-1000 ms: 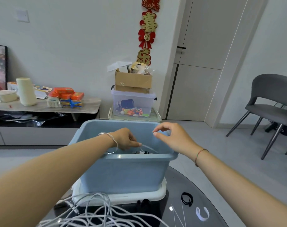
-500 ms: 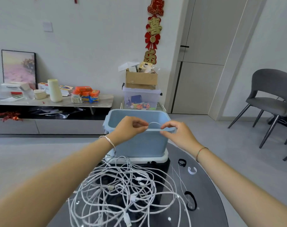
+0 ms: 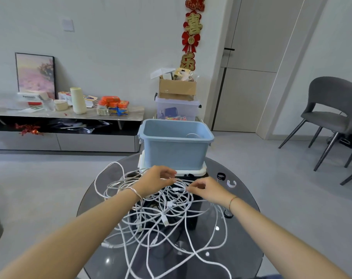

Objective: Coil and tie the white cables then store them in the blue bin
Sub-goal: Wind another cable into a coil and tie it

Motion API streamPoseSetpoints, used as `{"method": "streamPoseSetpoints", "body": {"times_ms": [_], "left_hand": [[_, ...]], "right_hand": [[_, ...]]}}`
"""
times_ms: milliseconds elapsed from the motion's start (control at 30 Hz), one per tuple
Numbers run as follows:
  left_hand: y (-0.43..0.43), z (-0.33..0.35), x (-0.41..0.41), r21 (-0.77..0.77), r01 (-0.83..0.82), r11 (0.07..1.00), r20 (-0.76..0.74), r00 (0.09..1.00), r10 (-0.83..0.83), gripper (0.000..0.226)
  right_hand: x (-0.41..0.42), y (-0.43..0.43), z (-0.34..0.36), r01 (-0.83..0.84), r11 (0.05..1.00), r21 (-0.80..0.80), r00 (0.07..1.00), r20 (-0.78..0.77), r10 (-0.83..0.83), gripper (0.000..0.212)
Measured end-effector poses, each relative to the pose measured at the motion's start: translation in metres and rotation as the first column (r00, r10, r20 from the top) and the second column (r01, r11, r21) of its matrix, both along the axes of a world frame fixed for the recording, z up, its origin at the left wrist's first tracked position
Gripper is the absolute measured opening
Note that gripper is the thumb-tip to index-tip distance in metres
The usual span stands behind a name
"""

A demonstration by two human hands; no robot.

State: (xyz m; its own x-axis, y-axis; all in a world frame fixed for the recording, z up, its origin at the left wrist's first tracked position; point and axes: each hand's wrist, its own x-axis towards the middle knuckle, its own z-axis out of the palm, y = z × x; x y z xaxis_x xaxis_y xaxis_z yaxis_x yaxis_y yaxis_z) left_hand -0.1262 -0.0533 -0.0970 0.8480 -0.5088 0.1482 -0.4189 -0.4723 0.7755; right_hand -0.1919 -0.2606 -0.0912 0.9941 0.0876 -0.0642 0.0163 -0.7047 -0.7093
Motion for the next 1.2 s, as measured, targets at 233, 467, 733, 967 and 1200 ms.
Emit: {"method": "streamPoseSetpoints", "body": {"times_ms": [233,467,733,967,1200], "left_hand": [[0.017,0.008,0.002,0.067,-0.012,0.998,0.085,0.996,0.006,0.025],[0.023,0.071,0.006,-0.187,-0.116,0.975,0.120,0.983,0.140,0.026],[0.015,0.154,-0.014,-0.461,-0.088,0.883,0.259,0.938,0.229,0.018],[0.017,0.203,-0.017,0.087,0.067,0.994,0.268,0.959,-0.088,0.016],[0.029,0.264,-0.028,-0.389,0.262,0.883,-0.122,0.936,-0.331,0.033]], "right_hand": [[0.002,0.023,0.044,0.009,0.989,0.150,0.977,0.211,-0.041,0.015],[0.013,0.037,0.137,0.043,0.885,0.463,0.935,0.293,-0.198,0.016],[0.021,0.052,0.195,0.025,0.813,0.582,0.952,0.235,-0.197,0.015],[0.031,0.066,0.221,-0.010,0.794,0.607,0.939,0.280,-0.202,0.006],[0.045,0.073,0.231,-0.173,0.844,0.507,0.930,0.366,-0.030,0.026]]}}
